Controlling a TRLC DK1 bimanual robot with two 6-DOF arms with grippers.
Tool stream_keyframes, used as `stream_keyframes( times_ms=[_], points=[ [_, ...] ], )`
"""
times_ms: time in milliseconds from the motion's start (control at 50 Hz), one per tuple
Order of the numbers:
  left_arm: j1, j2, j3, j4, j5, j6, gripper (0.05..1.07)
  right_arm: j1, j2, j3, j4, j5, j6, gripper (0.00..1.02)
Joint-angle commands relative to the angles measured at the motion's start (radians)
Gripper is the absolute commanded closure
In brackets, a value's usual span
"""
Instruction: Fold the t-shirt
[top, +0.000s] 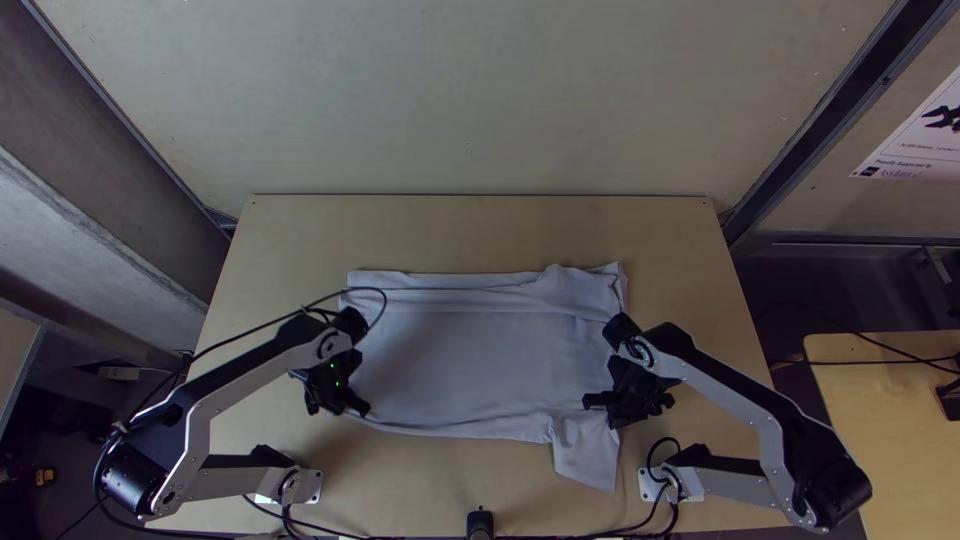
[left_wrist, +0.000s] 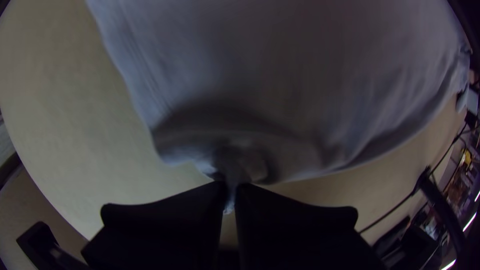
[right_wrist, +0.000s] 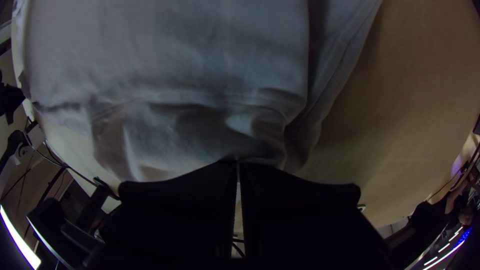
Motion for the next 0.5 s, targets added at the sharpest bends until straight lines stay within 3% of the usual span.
stream_keyframes(
  times_ms=[0,380,480],
  points=[
    [0.051,-0.054,0.048,0.008,-0.008,0.028,1.04,-0.021,-0.059,0.035,-0.031,0.011,-0.017,1.0],
    [0.164,-0.097,0.086,-0.015,0.001,0.094,1.04,-0.26,-0.091,0.201,-0.168,0.049,-0.184,1.0],
    [0.186,-0.098,0.096,-0.015,0.001,0.11,1.04,-0.294,-0.077,0.247,-0.177,0.056,-0.201,1.0]
  ],
)
